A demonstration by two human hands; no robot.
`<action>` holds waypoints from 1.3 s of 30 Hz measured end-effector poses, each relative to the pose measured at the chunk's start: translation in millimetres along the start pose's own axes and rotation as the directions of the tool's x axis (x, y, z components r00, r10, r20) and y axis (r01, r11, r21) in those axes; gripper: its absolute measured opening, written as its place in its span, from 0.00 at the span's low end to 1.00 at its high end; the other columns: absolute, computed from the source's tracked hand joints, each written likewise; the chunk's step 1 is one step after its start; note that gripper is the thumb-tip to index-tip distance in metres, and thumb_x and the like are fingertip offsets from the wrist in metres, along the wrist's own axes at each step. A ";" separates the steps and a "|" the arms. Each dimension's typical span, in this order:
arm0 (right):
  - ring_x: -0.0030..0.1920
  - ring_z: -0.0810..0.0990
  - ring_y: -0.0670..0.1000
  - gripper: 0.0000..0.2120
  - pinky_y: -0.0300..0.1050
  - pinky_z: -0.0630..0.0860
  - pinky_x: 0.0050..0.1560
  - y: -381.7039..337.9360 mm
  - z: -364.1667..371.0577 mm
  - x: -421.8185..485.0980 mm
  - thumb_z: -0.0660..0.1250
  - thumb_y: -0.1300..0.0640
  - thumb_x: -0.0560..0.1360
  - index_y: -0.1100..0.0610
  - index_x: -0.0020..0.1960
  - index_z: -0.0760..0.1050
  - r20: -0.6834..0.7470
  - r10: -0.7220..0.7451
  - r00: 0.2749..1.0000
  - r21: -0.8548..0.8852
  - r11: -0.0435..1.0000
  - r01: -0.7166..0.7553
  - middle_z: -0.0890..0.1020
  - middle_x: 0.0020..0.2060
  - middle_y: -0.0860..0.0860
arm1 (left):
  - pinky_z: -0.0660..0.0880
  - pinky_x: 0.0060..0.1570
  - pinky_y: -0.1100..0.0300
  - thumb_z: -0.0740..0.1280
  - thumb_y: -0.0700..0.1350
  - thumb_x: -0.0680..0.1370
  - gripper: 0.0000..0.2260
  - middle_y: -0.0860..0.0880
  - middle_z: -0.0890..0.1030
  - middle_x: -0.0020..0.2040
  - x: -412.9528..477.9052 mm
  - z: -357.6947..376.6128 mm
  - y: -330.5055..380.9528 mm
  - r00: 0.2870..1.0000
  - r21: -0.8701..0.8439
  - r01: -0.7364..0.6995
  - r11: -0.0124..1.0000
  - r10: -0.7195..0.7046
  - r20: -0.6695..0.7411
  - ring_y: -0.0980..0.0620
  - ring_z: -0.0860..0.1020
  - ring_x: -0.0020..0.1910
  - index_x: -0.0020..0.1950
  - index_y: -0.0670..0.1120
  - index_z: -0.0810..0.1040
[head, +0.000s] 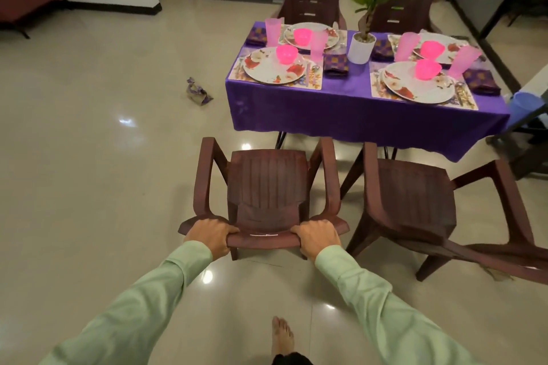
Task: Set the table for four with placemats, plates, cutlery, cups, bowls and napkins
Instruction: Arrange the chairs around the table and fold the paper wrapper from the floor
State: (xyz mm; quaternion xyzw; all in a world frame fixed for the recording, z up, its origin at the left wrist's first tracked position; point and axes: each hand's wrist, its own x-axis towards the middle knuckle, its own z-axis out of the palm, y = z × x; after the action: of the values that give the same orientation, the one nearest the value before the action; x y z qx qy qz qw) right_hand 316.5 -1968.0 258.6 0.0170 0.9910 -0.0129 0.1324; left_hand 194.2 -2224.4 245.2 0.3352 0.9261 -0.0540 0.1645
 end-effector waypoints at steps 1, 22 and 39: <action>0.49 0.82 0.57 0.14 0.49 0.75 0.51 3.4 -1.2 8.2 0.62 0.57 0.75 0.47 0.58 0.78 -0.002 0.009 1.000 0.006 1.000 -0.009 0.84 0.48 0.50 | 0.79 0.47 0.55 0.61 0.51 0.68 0.22 0.60 0.82 0.54 9.3 -4.1 -2.8 1.000 0.005 -0.013 1.000 0.013 -0.005 0.53 0.81 0.49 0.61 0.65 0.75; 0.57 0.79 0.55 0.16 0.52 0.66 0.61 -34.1 -13.3 12.3 0.59 0.56 0.79 0.45 0.64 0.75 0.050 0.205 0.978 0.000 0.979 -0.205 0.83 0.54 0.48 | 0.77 0.48 0.54 0.62 0.47 0.72 0.20 0.54 0.83 0.52 23.7 -22.0 -32.5 0.989 0.040 -0.151 0.988 0.151 0.009 0.47 0.80 0.51 0.62 0.61 0.77; 0.68 0.70 0.53 0.39 0.53 0.61 0.68 -26.8 -29.7 14.5 0.64 0.27 0.67 0.41 0.73 0.64 0.277 0.064 0.959 0.135 0.985 -0.105 0.73 0.68 0.47 | 0.71 0.61 0.55 0.66 0.63 0.73 0.25 0.53 0.81 0.62 16.1 -36.9 -34.9 0.967 -0.070 -0.237 0.969 0.243 0.080 0.48 0.78 0.61 0.69 0.59 0.72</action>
State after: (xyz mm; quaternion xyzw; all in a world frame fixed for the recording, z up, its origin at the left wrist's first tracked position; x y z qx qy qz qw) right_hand 293.8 -1993.5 283.9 0.0673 0.9581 -0.0830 0.2656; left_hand 150.4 -2233.8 274.1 0.4370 0.8718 -0.0205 0.2206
